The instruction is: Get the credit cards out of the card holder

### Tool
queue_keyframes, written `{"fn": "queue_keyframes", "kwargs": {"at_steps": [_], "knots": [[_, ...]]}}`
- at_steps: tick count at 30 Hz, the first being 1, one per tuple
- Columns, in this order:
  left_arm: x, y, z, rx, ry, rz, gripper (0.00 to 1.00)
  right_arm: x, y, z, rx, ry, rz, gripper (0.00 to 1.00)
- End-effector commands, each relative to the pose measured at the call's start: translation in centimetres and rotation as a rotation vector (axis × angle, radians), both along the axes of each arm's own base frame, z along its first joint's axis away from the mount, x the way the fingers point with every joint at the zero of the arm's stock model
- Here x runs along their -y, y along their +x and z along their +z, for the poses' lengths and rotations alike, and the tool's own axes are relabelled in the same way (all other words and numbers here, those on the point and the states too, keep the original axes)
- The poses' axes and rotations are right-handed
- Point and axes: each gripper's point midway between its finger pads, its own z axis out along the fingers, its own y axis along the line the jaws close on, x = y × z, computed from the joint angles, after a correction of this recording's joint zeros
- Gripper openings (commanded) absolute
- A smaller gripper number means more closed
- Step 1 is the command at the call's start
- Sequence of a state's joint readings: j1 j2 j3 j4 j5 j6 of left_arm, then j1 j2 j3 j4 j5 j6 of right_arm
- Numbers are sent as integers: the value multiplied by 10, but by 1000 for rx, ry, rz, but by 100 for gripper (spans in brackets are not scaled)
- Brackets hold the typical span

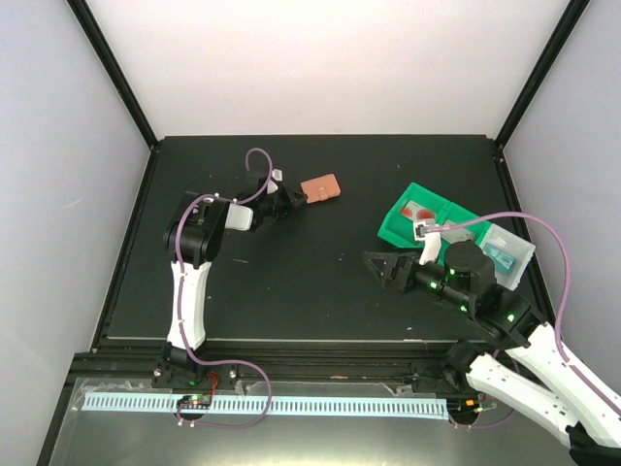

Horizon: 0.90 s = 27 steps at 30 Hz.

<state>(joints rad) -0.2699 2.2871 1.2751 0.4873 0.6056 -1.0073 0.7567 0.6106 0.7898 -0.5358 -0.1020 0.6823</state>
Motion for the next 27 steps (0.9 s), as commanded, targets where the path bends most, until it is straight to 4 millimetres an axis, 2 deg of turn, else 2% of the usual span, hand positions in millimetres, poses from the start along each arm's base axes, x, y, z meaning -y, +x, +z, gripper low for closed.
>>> {"fn": "queue_keyframes", "kwargs": {"at_steps": [1,8,14,20,24,27], "knots": [[5,-1,23,47,-7,-24,2,7,-1,-4,-14,2,-26,100],[2,-16,30,32,5,-16,2,8,-3,-8,-25,8,-29,100],[-4,-45,26,-23,38,-4,2,5,-3,-13,-37,4,-15,100],[-17,-84,20,-53,54,21,2,3,-3,-18,-56,-6,-10,100],[-29,-122,7,-97,69,45,2,1,-3,-28,-85,-14,-10,100],[-29,-151,1,-122,65,50,2,0,-4,-35,-105,-14,-5,100]]}}
